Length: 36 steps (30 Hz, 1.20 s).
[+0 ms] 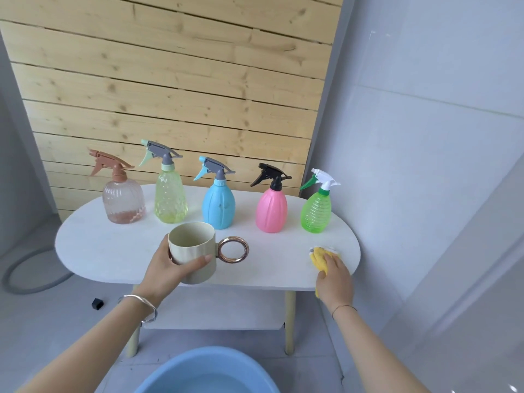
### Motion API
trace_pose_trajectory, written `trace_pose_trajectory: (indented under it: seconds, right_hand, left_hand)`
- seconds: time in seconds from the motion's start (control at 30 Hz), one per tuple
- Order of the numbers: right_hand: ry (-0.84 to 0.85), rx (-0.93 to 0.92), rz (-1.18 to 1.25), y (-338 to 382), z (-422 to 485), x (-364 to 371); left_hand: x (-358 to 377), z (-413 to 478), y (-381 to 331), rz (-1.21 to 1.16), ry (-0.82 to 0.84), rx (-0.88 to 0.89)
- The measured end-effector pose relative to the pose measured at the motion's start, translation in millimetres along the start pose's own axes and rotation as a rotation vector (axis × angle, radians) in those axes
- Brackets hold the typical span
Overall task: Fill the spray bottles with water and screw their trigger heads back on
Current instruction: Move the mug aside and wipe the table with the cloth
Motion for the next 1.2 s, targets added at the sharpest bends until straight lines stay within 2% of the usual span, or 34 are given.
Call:
trace_pose_trajectory:
  seconds: [0.1, 0.43, 0.53, 0.6, 0.67, 0.7, 0.87, 0.97, 1.03, 1.2]
  right_hand:
    - [0.017, -0.053, 0.040, 30, -8, 13]
    - [0.151, -0.475, 0.264, 197, -74, 69]
    - [0.292, -0.578, 0.315, 205, -98, 69]
    - [0.365, -0.577, 0.357, 191, -112, 62]
    - [0.352, -0.474, 0.496, 170, -115, 46]
    - [0.320, -0.363, 0.612, 157, -114, 36]
    - [0.081, 0.369, 1.206, 77, -112, -8]
    - [-0.005, 0.672, 1.451, 35, -123, -22]
    - [-0.055, 0.764, 1.556, 15, -126, -31]
    - [-0.125, 0.811, 1.663, -19, -126, -49]
  left_hand:
    - [-4, -2, -5, 0.000, 0.006, 0.010]
    - [8, -6, -35, -0.046, 0.012, 0.048]
    - [13, -6, -41, -0.035, 0.020, 0.046]
    - [17, -6, -40, -0.042, 0.025, 0.032]
    - [23, -6, -38, -0.046, 0.036, 0.019]
    - [27, -6, -37, -0.045, 0.044, 0.016]
    - [60, -10, -37, -0.047, 0.084, 0.025]
    - [96, -11, -34, -0.047, 0.112, 0.025]
    - [120, -8, -30, -0.036, 0.127, 0.017]
    - [187, 8, -25, 0.002, 0.143, -0.014]
Point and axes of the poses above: each hand's wrist, its own z-axis towards the middle knuckle, its own x-axis out of the palm, y = z × x, the point moved 8 cm from there along z, towards the middle knuckle, and after that the axes turned 14 degrees about -x, right-handed, at the moved point
